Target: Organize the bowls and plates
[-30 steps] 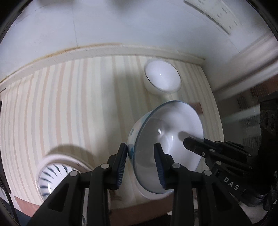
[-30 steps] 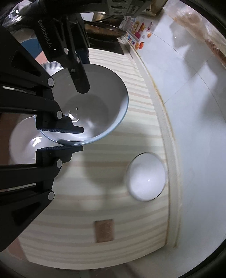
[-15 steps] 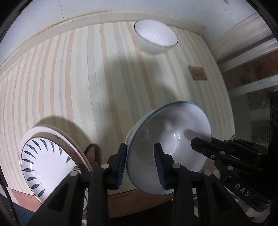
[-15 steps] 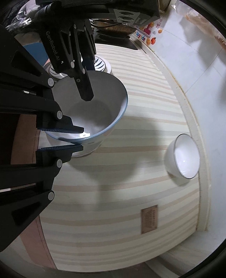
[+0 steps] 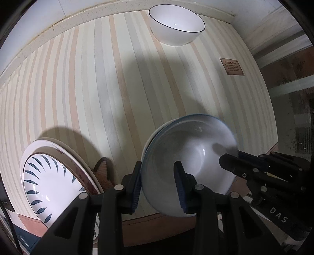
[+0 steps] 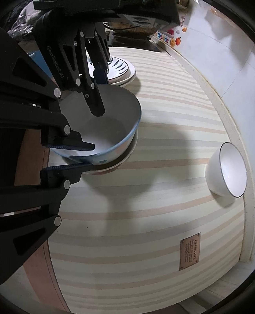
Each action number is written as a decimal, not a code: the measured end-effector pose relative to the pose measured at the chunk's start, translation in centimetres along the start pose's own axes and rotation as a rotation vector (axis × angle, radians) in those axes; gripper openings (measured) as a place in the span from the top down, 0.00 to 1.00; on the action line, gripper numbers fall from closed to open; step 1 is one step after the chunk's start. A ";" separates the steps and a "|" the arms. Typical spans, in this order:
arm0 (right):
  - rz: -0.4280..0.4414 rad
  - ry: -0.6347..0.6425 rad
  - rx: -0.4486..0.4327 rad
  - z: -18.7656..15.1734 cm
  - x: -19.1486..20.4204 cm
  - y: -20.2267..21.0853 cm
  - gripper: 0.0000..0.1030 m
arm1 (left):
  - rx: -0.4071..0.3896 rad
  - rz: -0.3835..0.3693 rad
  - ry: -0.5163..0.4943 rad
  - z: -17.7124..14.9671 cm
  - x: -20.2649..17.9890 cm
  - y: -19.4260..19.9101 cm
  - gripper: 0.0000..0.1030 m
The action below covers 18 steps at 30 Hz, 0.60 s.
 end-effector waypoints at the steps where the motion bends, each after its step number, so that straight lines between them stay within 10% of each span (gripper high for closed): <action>1: -0.007 0.003 0.005 0.0 -0.1 -0.1 0.86 | -0.002 0.001 -0.001 0.0 0.0 -0.1 0.72; 18: 0.002 -0.014 0.047 0.6 -0.7 -0.4 0.85 | -0.002 0.004 -0.003 0.1 0.3 0.7 0.72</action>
Point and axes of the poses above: each gripper's, at about its wrist camera, not at the fingertips, and y roughly against the way its jaws point, x to its left, z to its top, the point moved 1 cm from there along -y, roughly the way its jaws point, and after that the axes turned 10 degrees about z, right-handed, at the moved point
